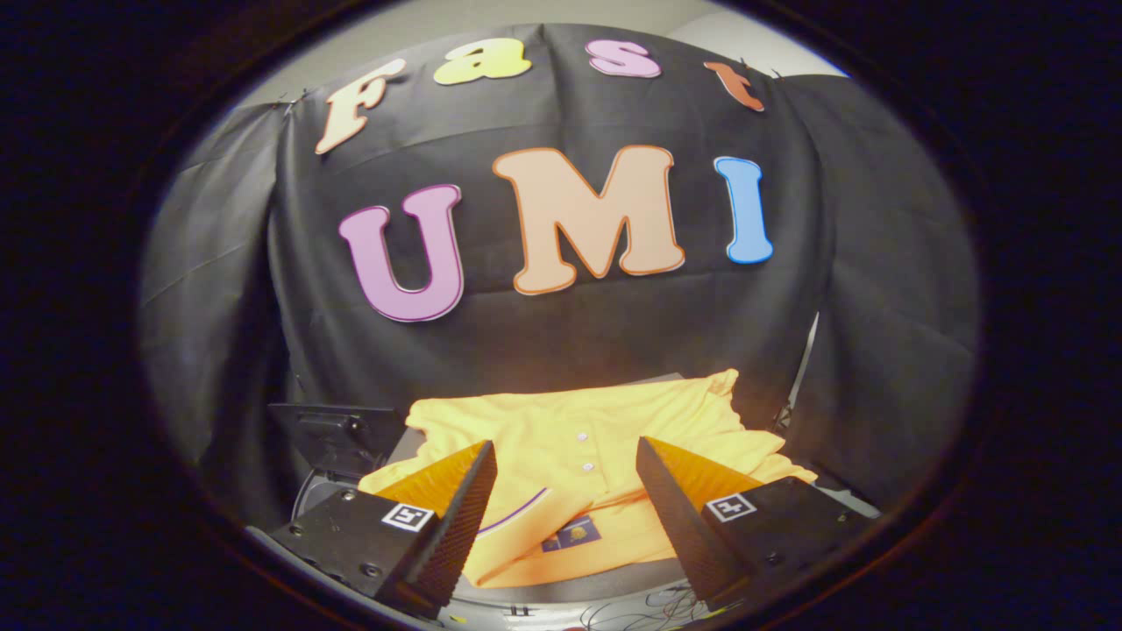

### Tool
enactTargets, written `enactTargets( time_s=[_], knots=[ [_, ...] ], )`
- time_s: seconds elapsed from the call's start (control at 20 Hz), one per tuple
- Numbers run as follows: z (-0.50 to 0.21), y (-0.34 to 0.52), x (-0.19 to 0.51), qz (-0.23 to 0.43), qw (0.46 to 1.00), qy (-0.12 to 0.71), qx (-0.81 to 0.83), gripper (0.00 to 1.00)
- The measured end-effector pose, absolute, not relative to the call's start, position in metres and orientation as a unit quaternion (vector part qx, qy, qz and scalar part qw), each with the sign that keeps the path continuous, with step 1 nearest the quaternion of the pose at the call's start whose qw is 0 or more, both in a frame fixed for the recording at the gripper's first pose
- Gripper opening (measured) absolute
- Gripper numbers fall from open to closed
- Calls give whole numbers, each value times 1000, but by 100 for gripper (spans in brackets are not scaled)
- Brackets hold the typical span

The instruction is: Put the clothes into the washing machine and then close the washing machine lid.

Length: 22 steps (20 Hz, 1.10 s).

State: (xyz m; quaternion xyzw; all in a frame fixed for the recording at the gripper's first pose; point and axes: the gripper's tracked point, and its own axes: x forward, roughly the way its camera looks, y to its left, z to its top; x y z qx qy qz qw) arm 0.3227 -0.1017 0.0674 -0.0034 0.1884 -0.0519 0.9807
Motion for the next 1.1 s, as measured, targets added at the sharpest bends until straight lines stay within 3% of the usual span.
enactTargets(
  time_s=[0.45,0.55,0.65,0.7,1.05,1.1],
  knots=[
    [3,-109,359,-66,946,310,-69,98],
    [-1,-112,371,-71,947,306,-67,100],
    [-21,-115,363,-65,930,358,-44,100],
    [-15,-114,367,-53,939,338,-42,100],
    [-13,-115,366,-54,938,340,-43,68],
    [-7,-111,365,-56,939,337,-35,53]
  ],
)
